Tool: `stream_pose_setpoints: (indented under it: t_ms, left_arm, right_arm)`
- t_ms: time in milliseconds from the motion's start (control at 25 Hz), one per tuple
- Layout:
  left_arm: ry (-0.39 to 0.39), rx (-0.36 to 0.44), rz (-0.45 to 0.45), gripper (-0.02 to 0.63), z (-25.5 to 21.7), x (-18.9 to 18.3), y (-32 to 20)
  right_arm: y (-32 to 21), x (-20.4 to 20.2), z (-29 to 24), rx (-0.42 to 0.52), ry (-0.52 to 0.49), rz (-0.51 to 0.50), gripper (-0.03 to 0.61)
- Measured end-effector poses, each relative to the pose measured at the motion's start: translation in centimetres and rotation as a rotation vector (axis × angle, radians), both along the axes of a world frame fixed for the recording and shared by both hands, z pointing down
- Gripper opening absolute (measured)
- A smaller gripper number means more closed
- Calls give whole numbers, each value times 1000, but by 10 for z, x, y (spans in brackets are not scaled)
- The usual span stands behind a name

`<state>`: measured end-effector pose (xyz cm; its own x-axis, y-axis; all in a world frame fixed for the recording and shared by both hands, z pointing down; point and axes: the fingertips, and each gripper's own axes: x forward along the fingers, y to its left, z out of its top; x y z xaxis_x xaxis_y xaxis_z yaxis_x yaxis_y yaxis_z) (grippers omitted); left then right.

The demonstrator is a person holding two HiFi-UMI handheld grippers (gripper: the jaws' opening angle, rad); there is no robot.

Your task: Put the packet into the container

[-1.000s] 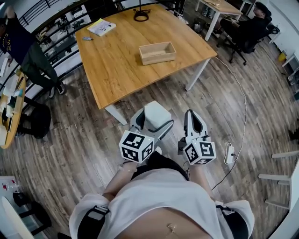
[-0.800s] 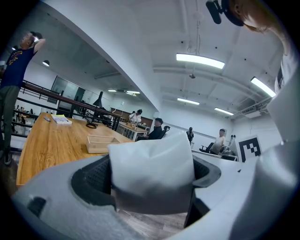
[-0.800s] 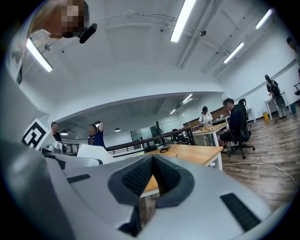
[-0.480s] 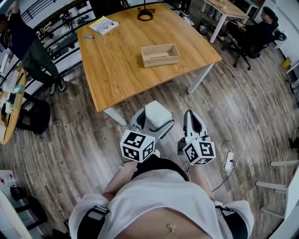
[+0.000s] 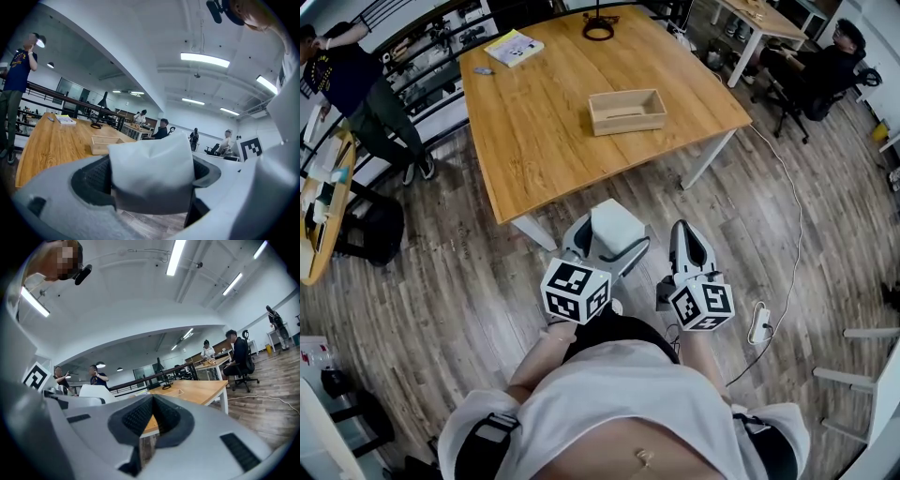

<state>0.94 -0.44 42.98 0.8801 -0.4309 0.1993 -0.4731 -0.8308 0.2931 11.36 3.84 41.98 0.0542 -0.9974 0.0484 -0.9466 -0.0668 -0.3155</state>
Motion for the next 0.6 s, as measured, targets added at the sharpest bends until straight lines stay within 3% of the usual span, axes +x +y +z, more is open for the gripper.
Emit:
stream_pose_setpoints:
  t_ms: [600]
  left_arm:
    - [-4, -12, 11, 471, 3, 24, -23]
  right_arm:
    - [-24, 22, 1, -12, 7, 2, 12]
